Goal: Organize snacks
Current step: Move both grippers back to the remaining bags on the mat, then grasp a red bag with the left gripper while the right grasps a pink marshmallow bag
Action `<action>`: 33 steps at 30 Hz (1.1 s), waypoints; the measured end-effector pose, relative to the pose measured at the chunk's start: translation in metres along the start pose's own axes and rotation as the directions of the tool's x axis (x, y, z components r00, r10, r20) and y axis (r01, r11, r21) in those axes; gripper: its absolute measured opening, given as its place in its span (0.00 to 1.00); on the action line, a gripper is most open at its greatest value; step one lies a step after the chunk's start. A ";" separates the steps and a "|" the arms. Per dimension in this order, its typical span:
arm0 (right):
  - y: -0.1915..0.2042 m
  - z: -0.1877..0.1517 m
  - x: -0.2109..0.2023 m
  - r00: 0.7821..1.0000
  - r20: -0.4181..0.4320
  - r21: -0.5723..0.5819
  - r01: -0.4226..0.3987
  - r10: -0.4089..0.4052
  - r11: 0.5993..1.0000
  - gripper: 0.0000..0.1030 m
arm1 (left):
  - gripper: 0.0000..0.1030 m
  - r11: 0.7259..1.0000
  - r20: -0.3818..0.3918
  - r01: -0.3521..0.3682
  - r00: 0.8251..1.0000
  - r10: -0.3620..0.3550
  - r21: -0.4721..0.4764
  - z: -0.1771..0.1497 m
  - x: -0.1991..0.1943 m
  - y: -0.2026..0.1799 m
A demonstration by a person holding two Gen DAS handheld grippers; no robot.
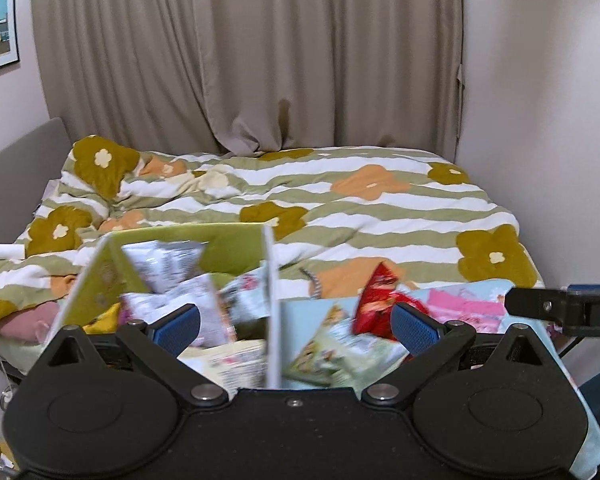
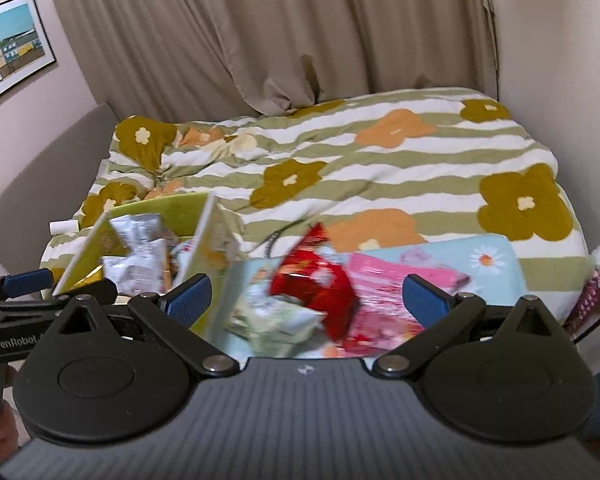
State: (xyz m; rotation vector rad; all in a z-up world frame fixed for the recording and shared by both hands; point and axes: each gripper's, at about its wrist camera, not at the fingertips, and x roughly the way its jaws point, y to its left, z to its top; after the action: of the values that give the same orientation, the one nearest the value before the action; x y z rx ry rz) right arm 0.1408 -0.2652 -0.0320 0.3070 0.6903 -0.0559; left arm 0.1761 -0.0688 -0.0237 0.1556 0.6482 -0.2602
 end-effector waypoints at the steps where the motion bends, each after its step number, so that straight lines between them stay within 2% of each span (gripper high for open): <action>1: -0.010 0.001 0.002 1.000 -0.009 0.004 -0.002 0.002 1.000 1.00 | 1.00 1.000 -0.002 0.004 1.000 -0.004 0.001 0.002 0.005 -0.009; 5: -0.044 0.005 0.011 0.998 -0.056 0.017 -0.011 0.012 1.000 1.00 | 1.00 1.000 -0.019 0.025 1.000 -0.025 0.004 0.009 0.024 -0.033; 9: -0.067 0.003 0.023 0.995 -0.101 0.030 -0.014 0.017 0.999 1.00 | 1.00 0.999 -0.053 0.037 0.998 -0.035 0.040 0.017 0.046 -0.049; 13: -0.083 -0.003 0.041 0.989 -0.145 0.066 -0.008 0.018 0.998 1.00 | 1.00 0.993 -0.089 0.078 0.994 -0.071 0.085 0.023 0.071 -0.060; 16: -0.089 -0.010 0.056 0.985 -0.171 0.091 0.000 0.016 0.996 1.00 | 1.00 0.983 -0.125 0.124 0.986 -0.108 0.133 0.026 0.094 -0.065; 20: -0.092 -0.015 0.077 0.980 -0.200 0.111 0.018 0.005 0.994 1.00 | 1.00 0.954 -0.198 0.184 0.970 -0.138 0.236 0.024 0.128 -0.071; 22: -0.092 -0.017 0.087 0.977 -0.212 0.126 0.021 0.007 0.992 1.00 | 1.00 0.938 -0.238 0.214 0.960 -0.150 0.273 0.023 0.146 -0.073; 28: -0.090 -0.021 0.115 0.971 -0.237 0.138 0.047 -0.013 0.989 1.00 | 1.00 0.904 -0.338 0.308 0.919 -0.202 0.296 0.024 0.191 -0.076; 33: -0.087 -0.023 0.134 0.967 -0.252 0.141 0.063 -0.026 0.988 1.00 | 1.00 0.871 -0.417 0.393 0.873 -0.253 0.294 0.020 0.218 -0.082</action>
State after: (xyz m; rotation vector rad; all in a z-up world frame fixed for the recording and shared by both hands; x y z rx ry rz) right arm 0.2168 -0.3349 -0.1561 0.4465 0.9455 -0.1133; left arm 0.3312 -0.1933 -0.1469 0.4690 0.9985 -0.7003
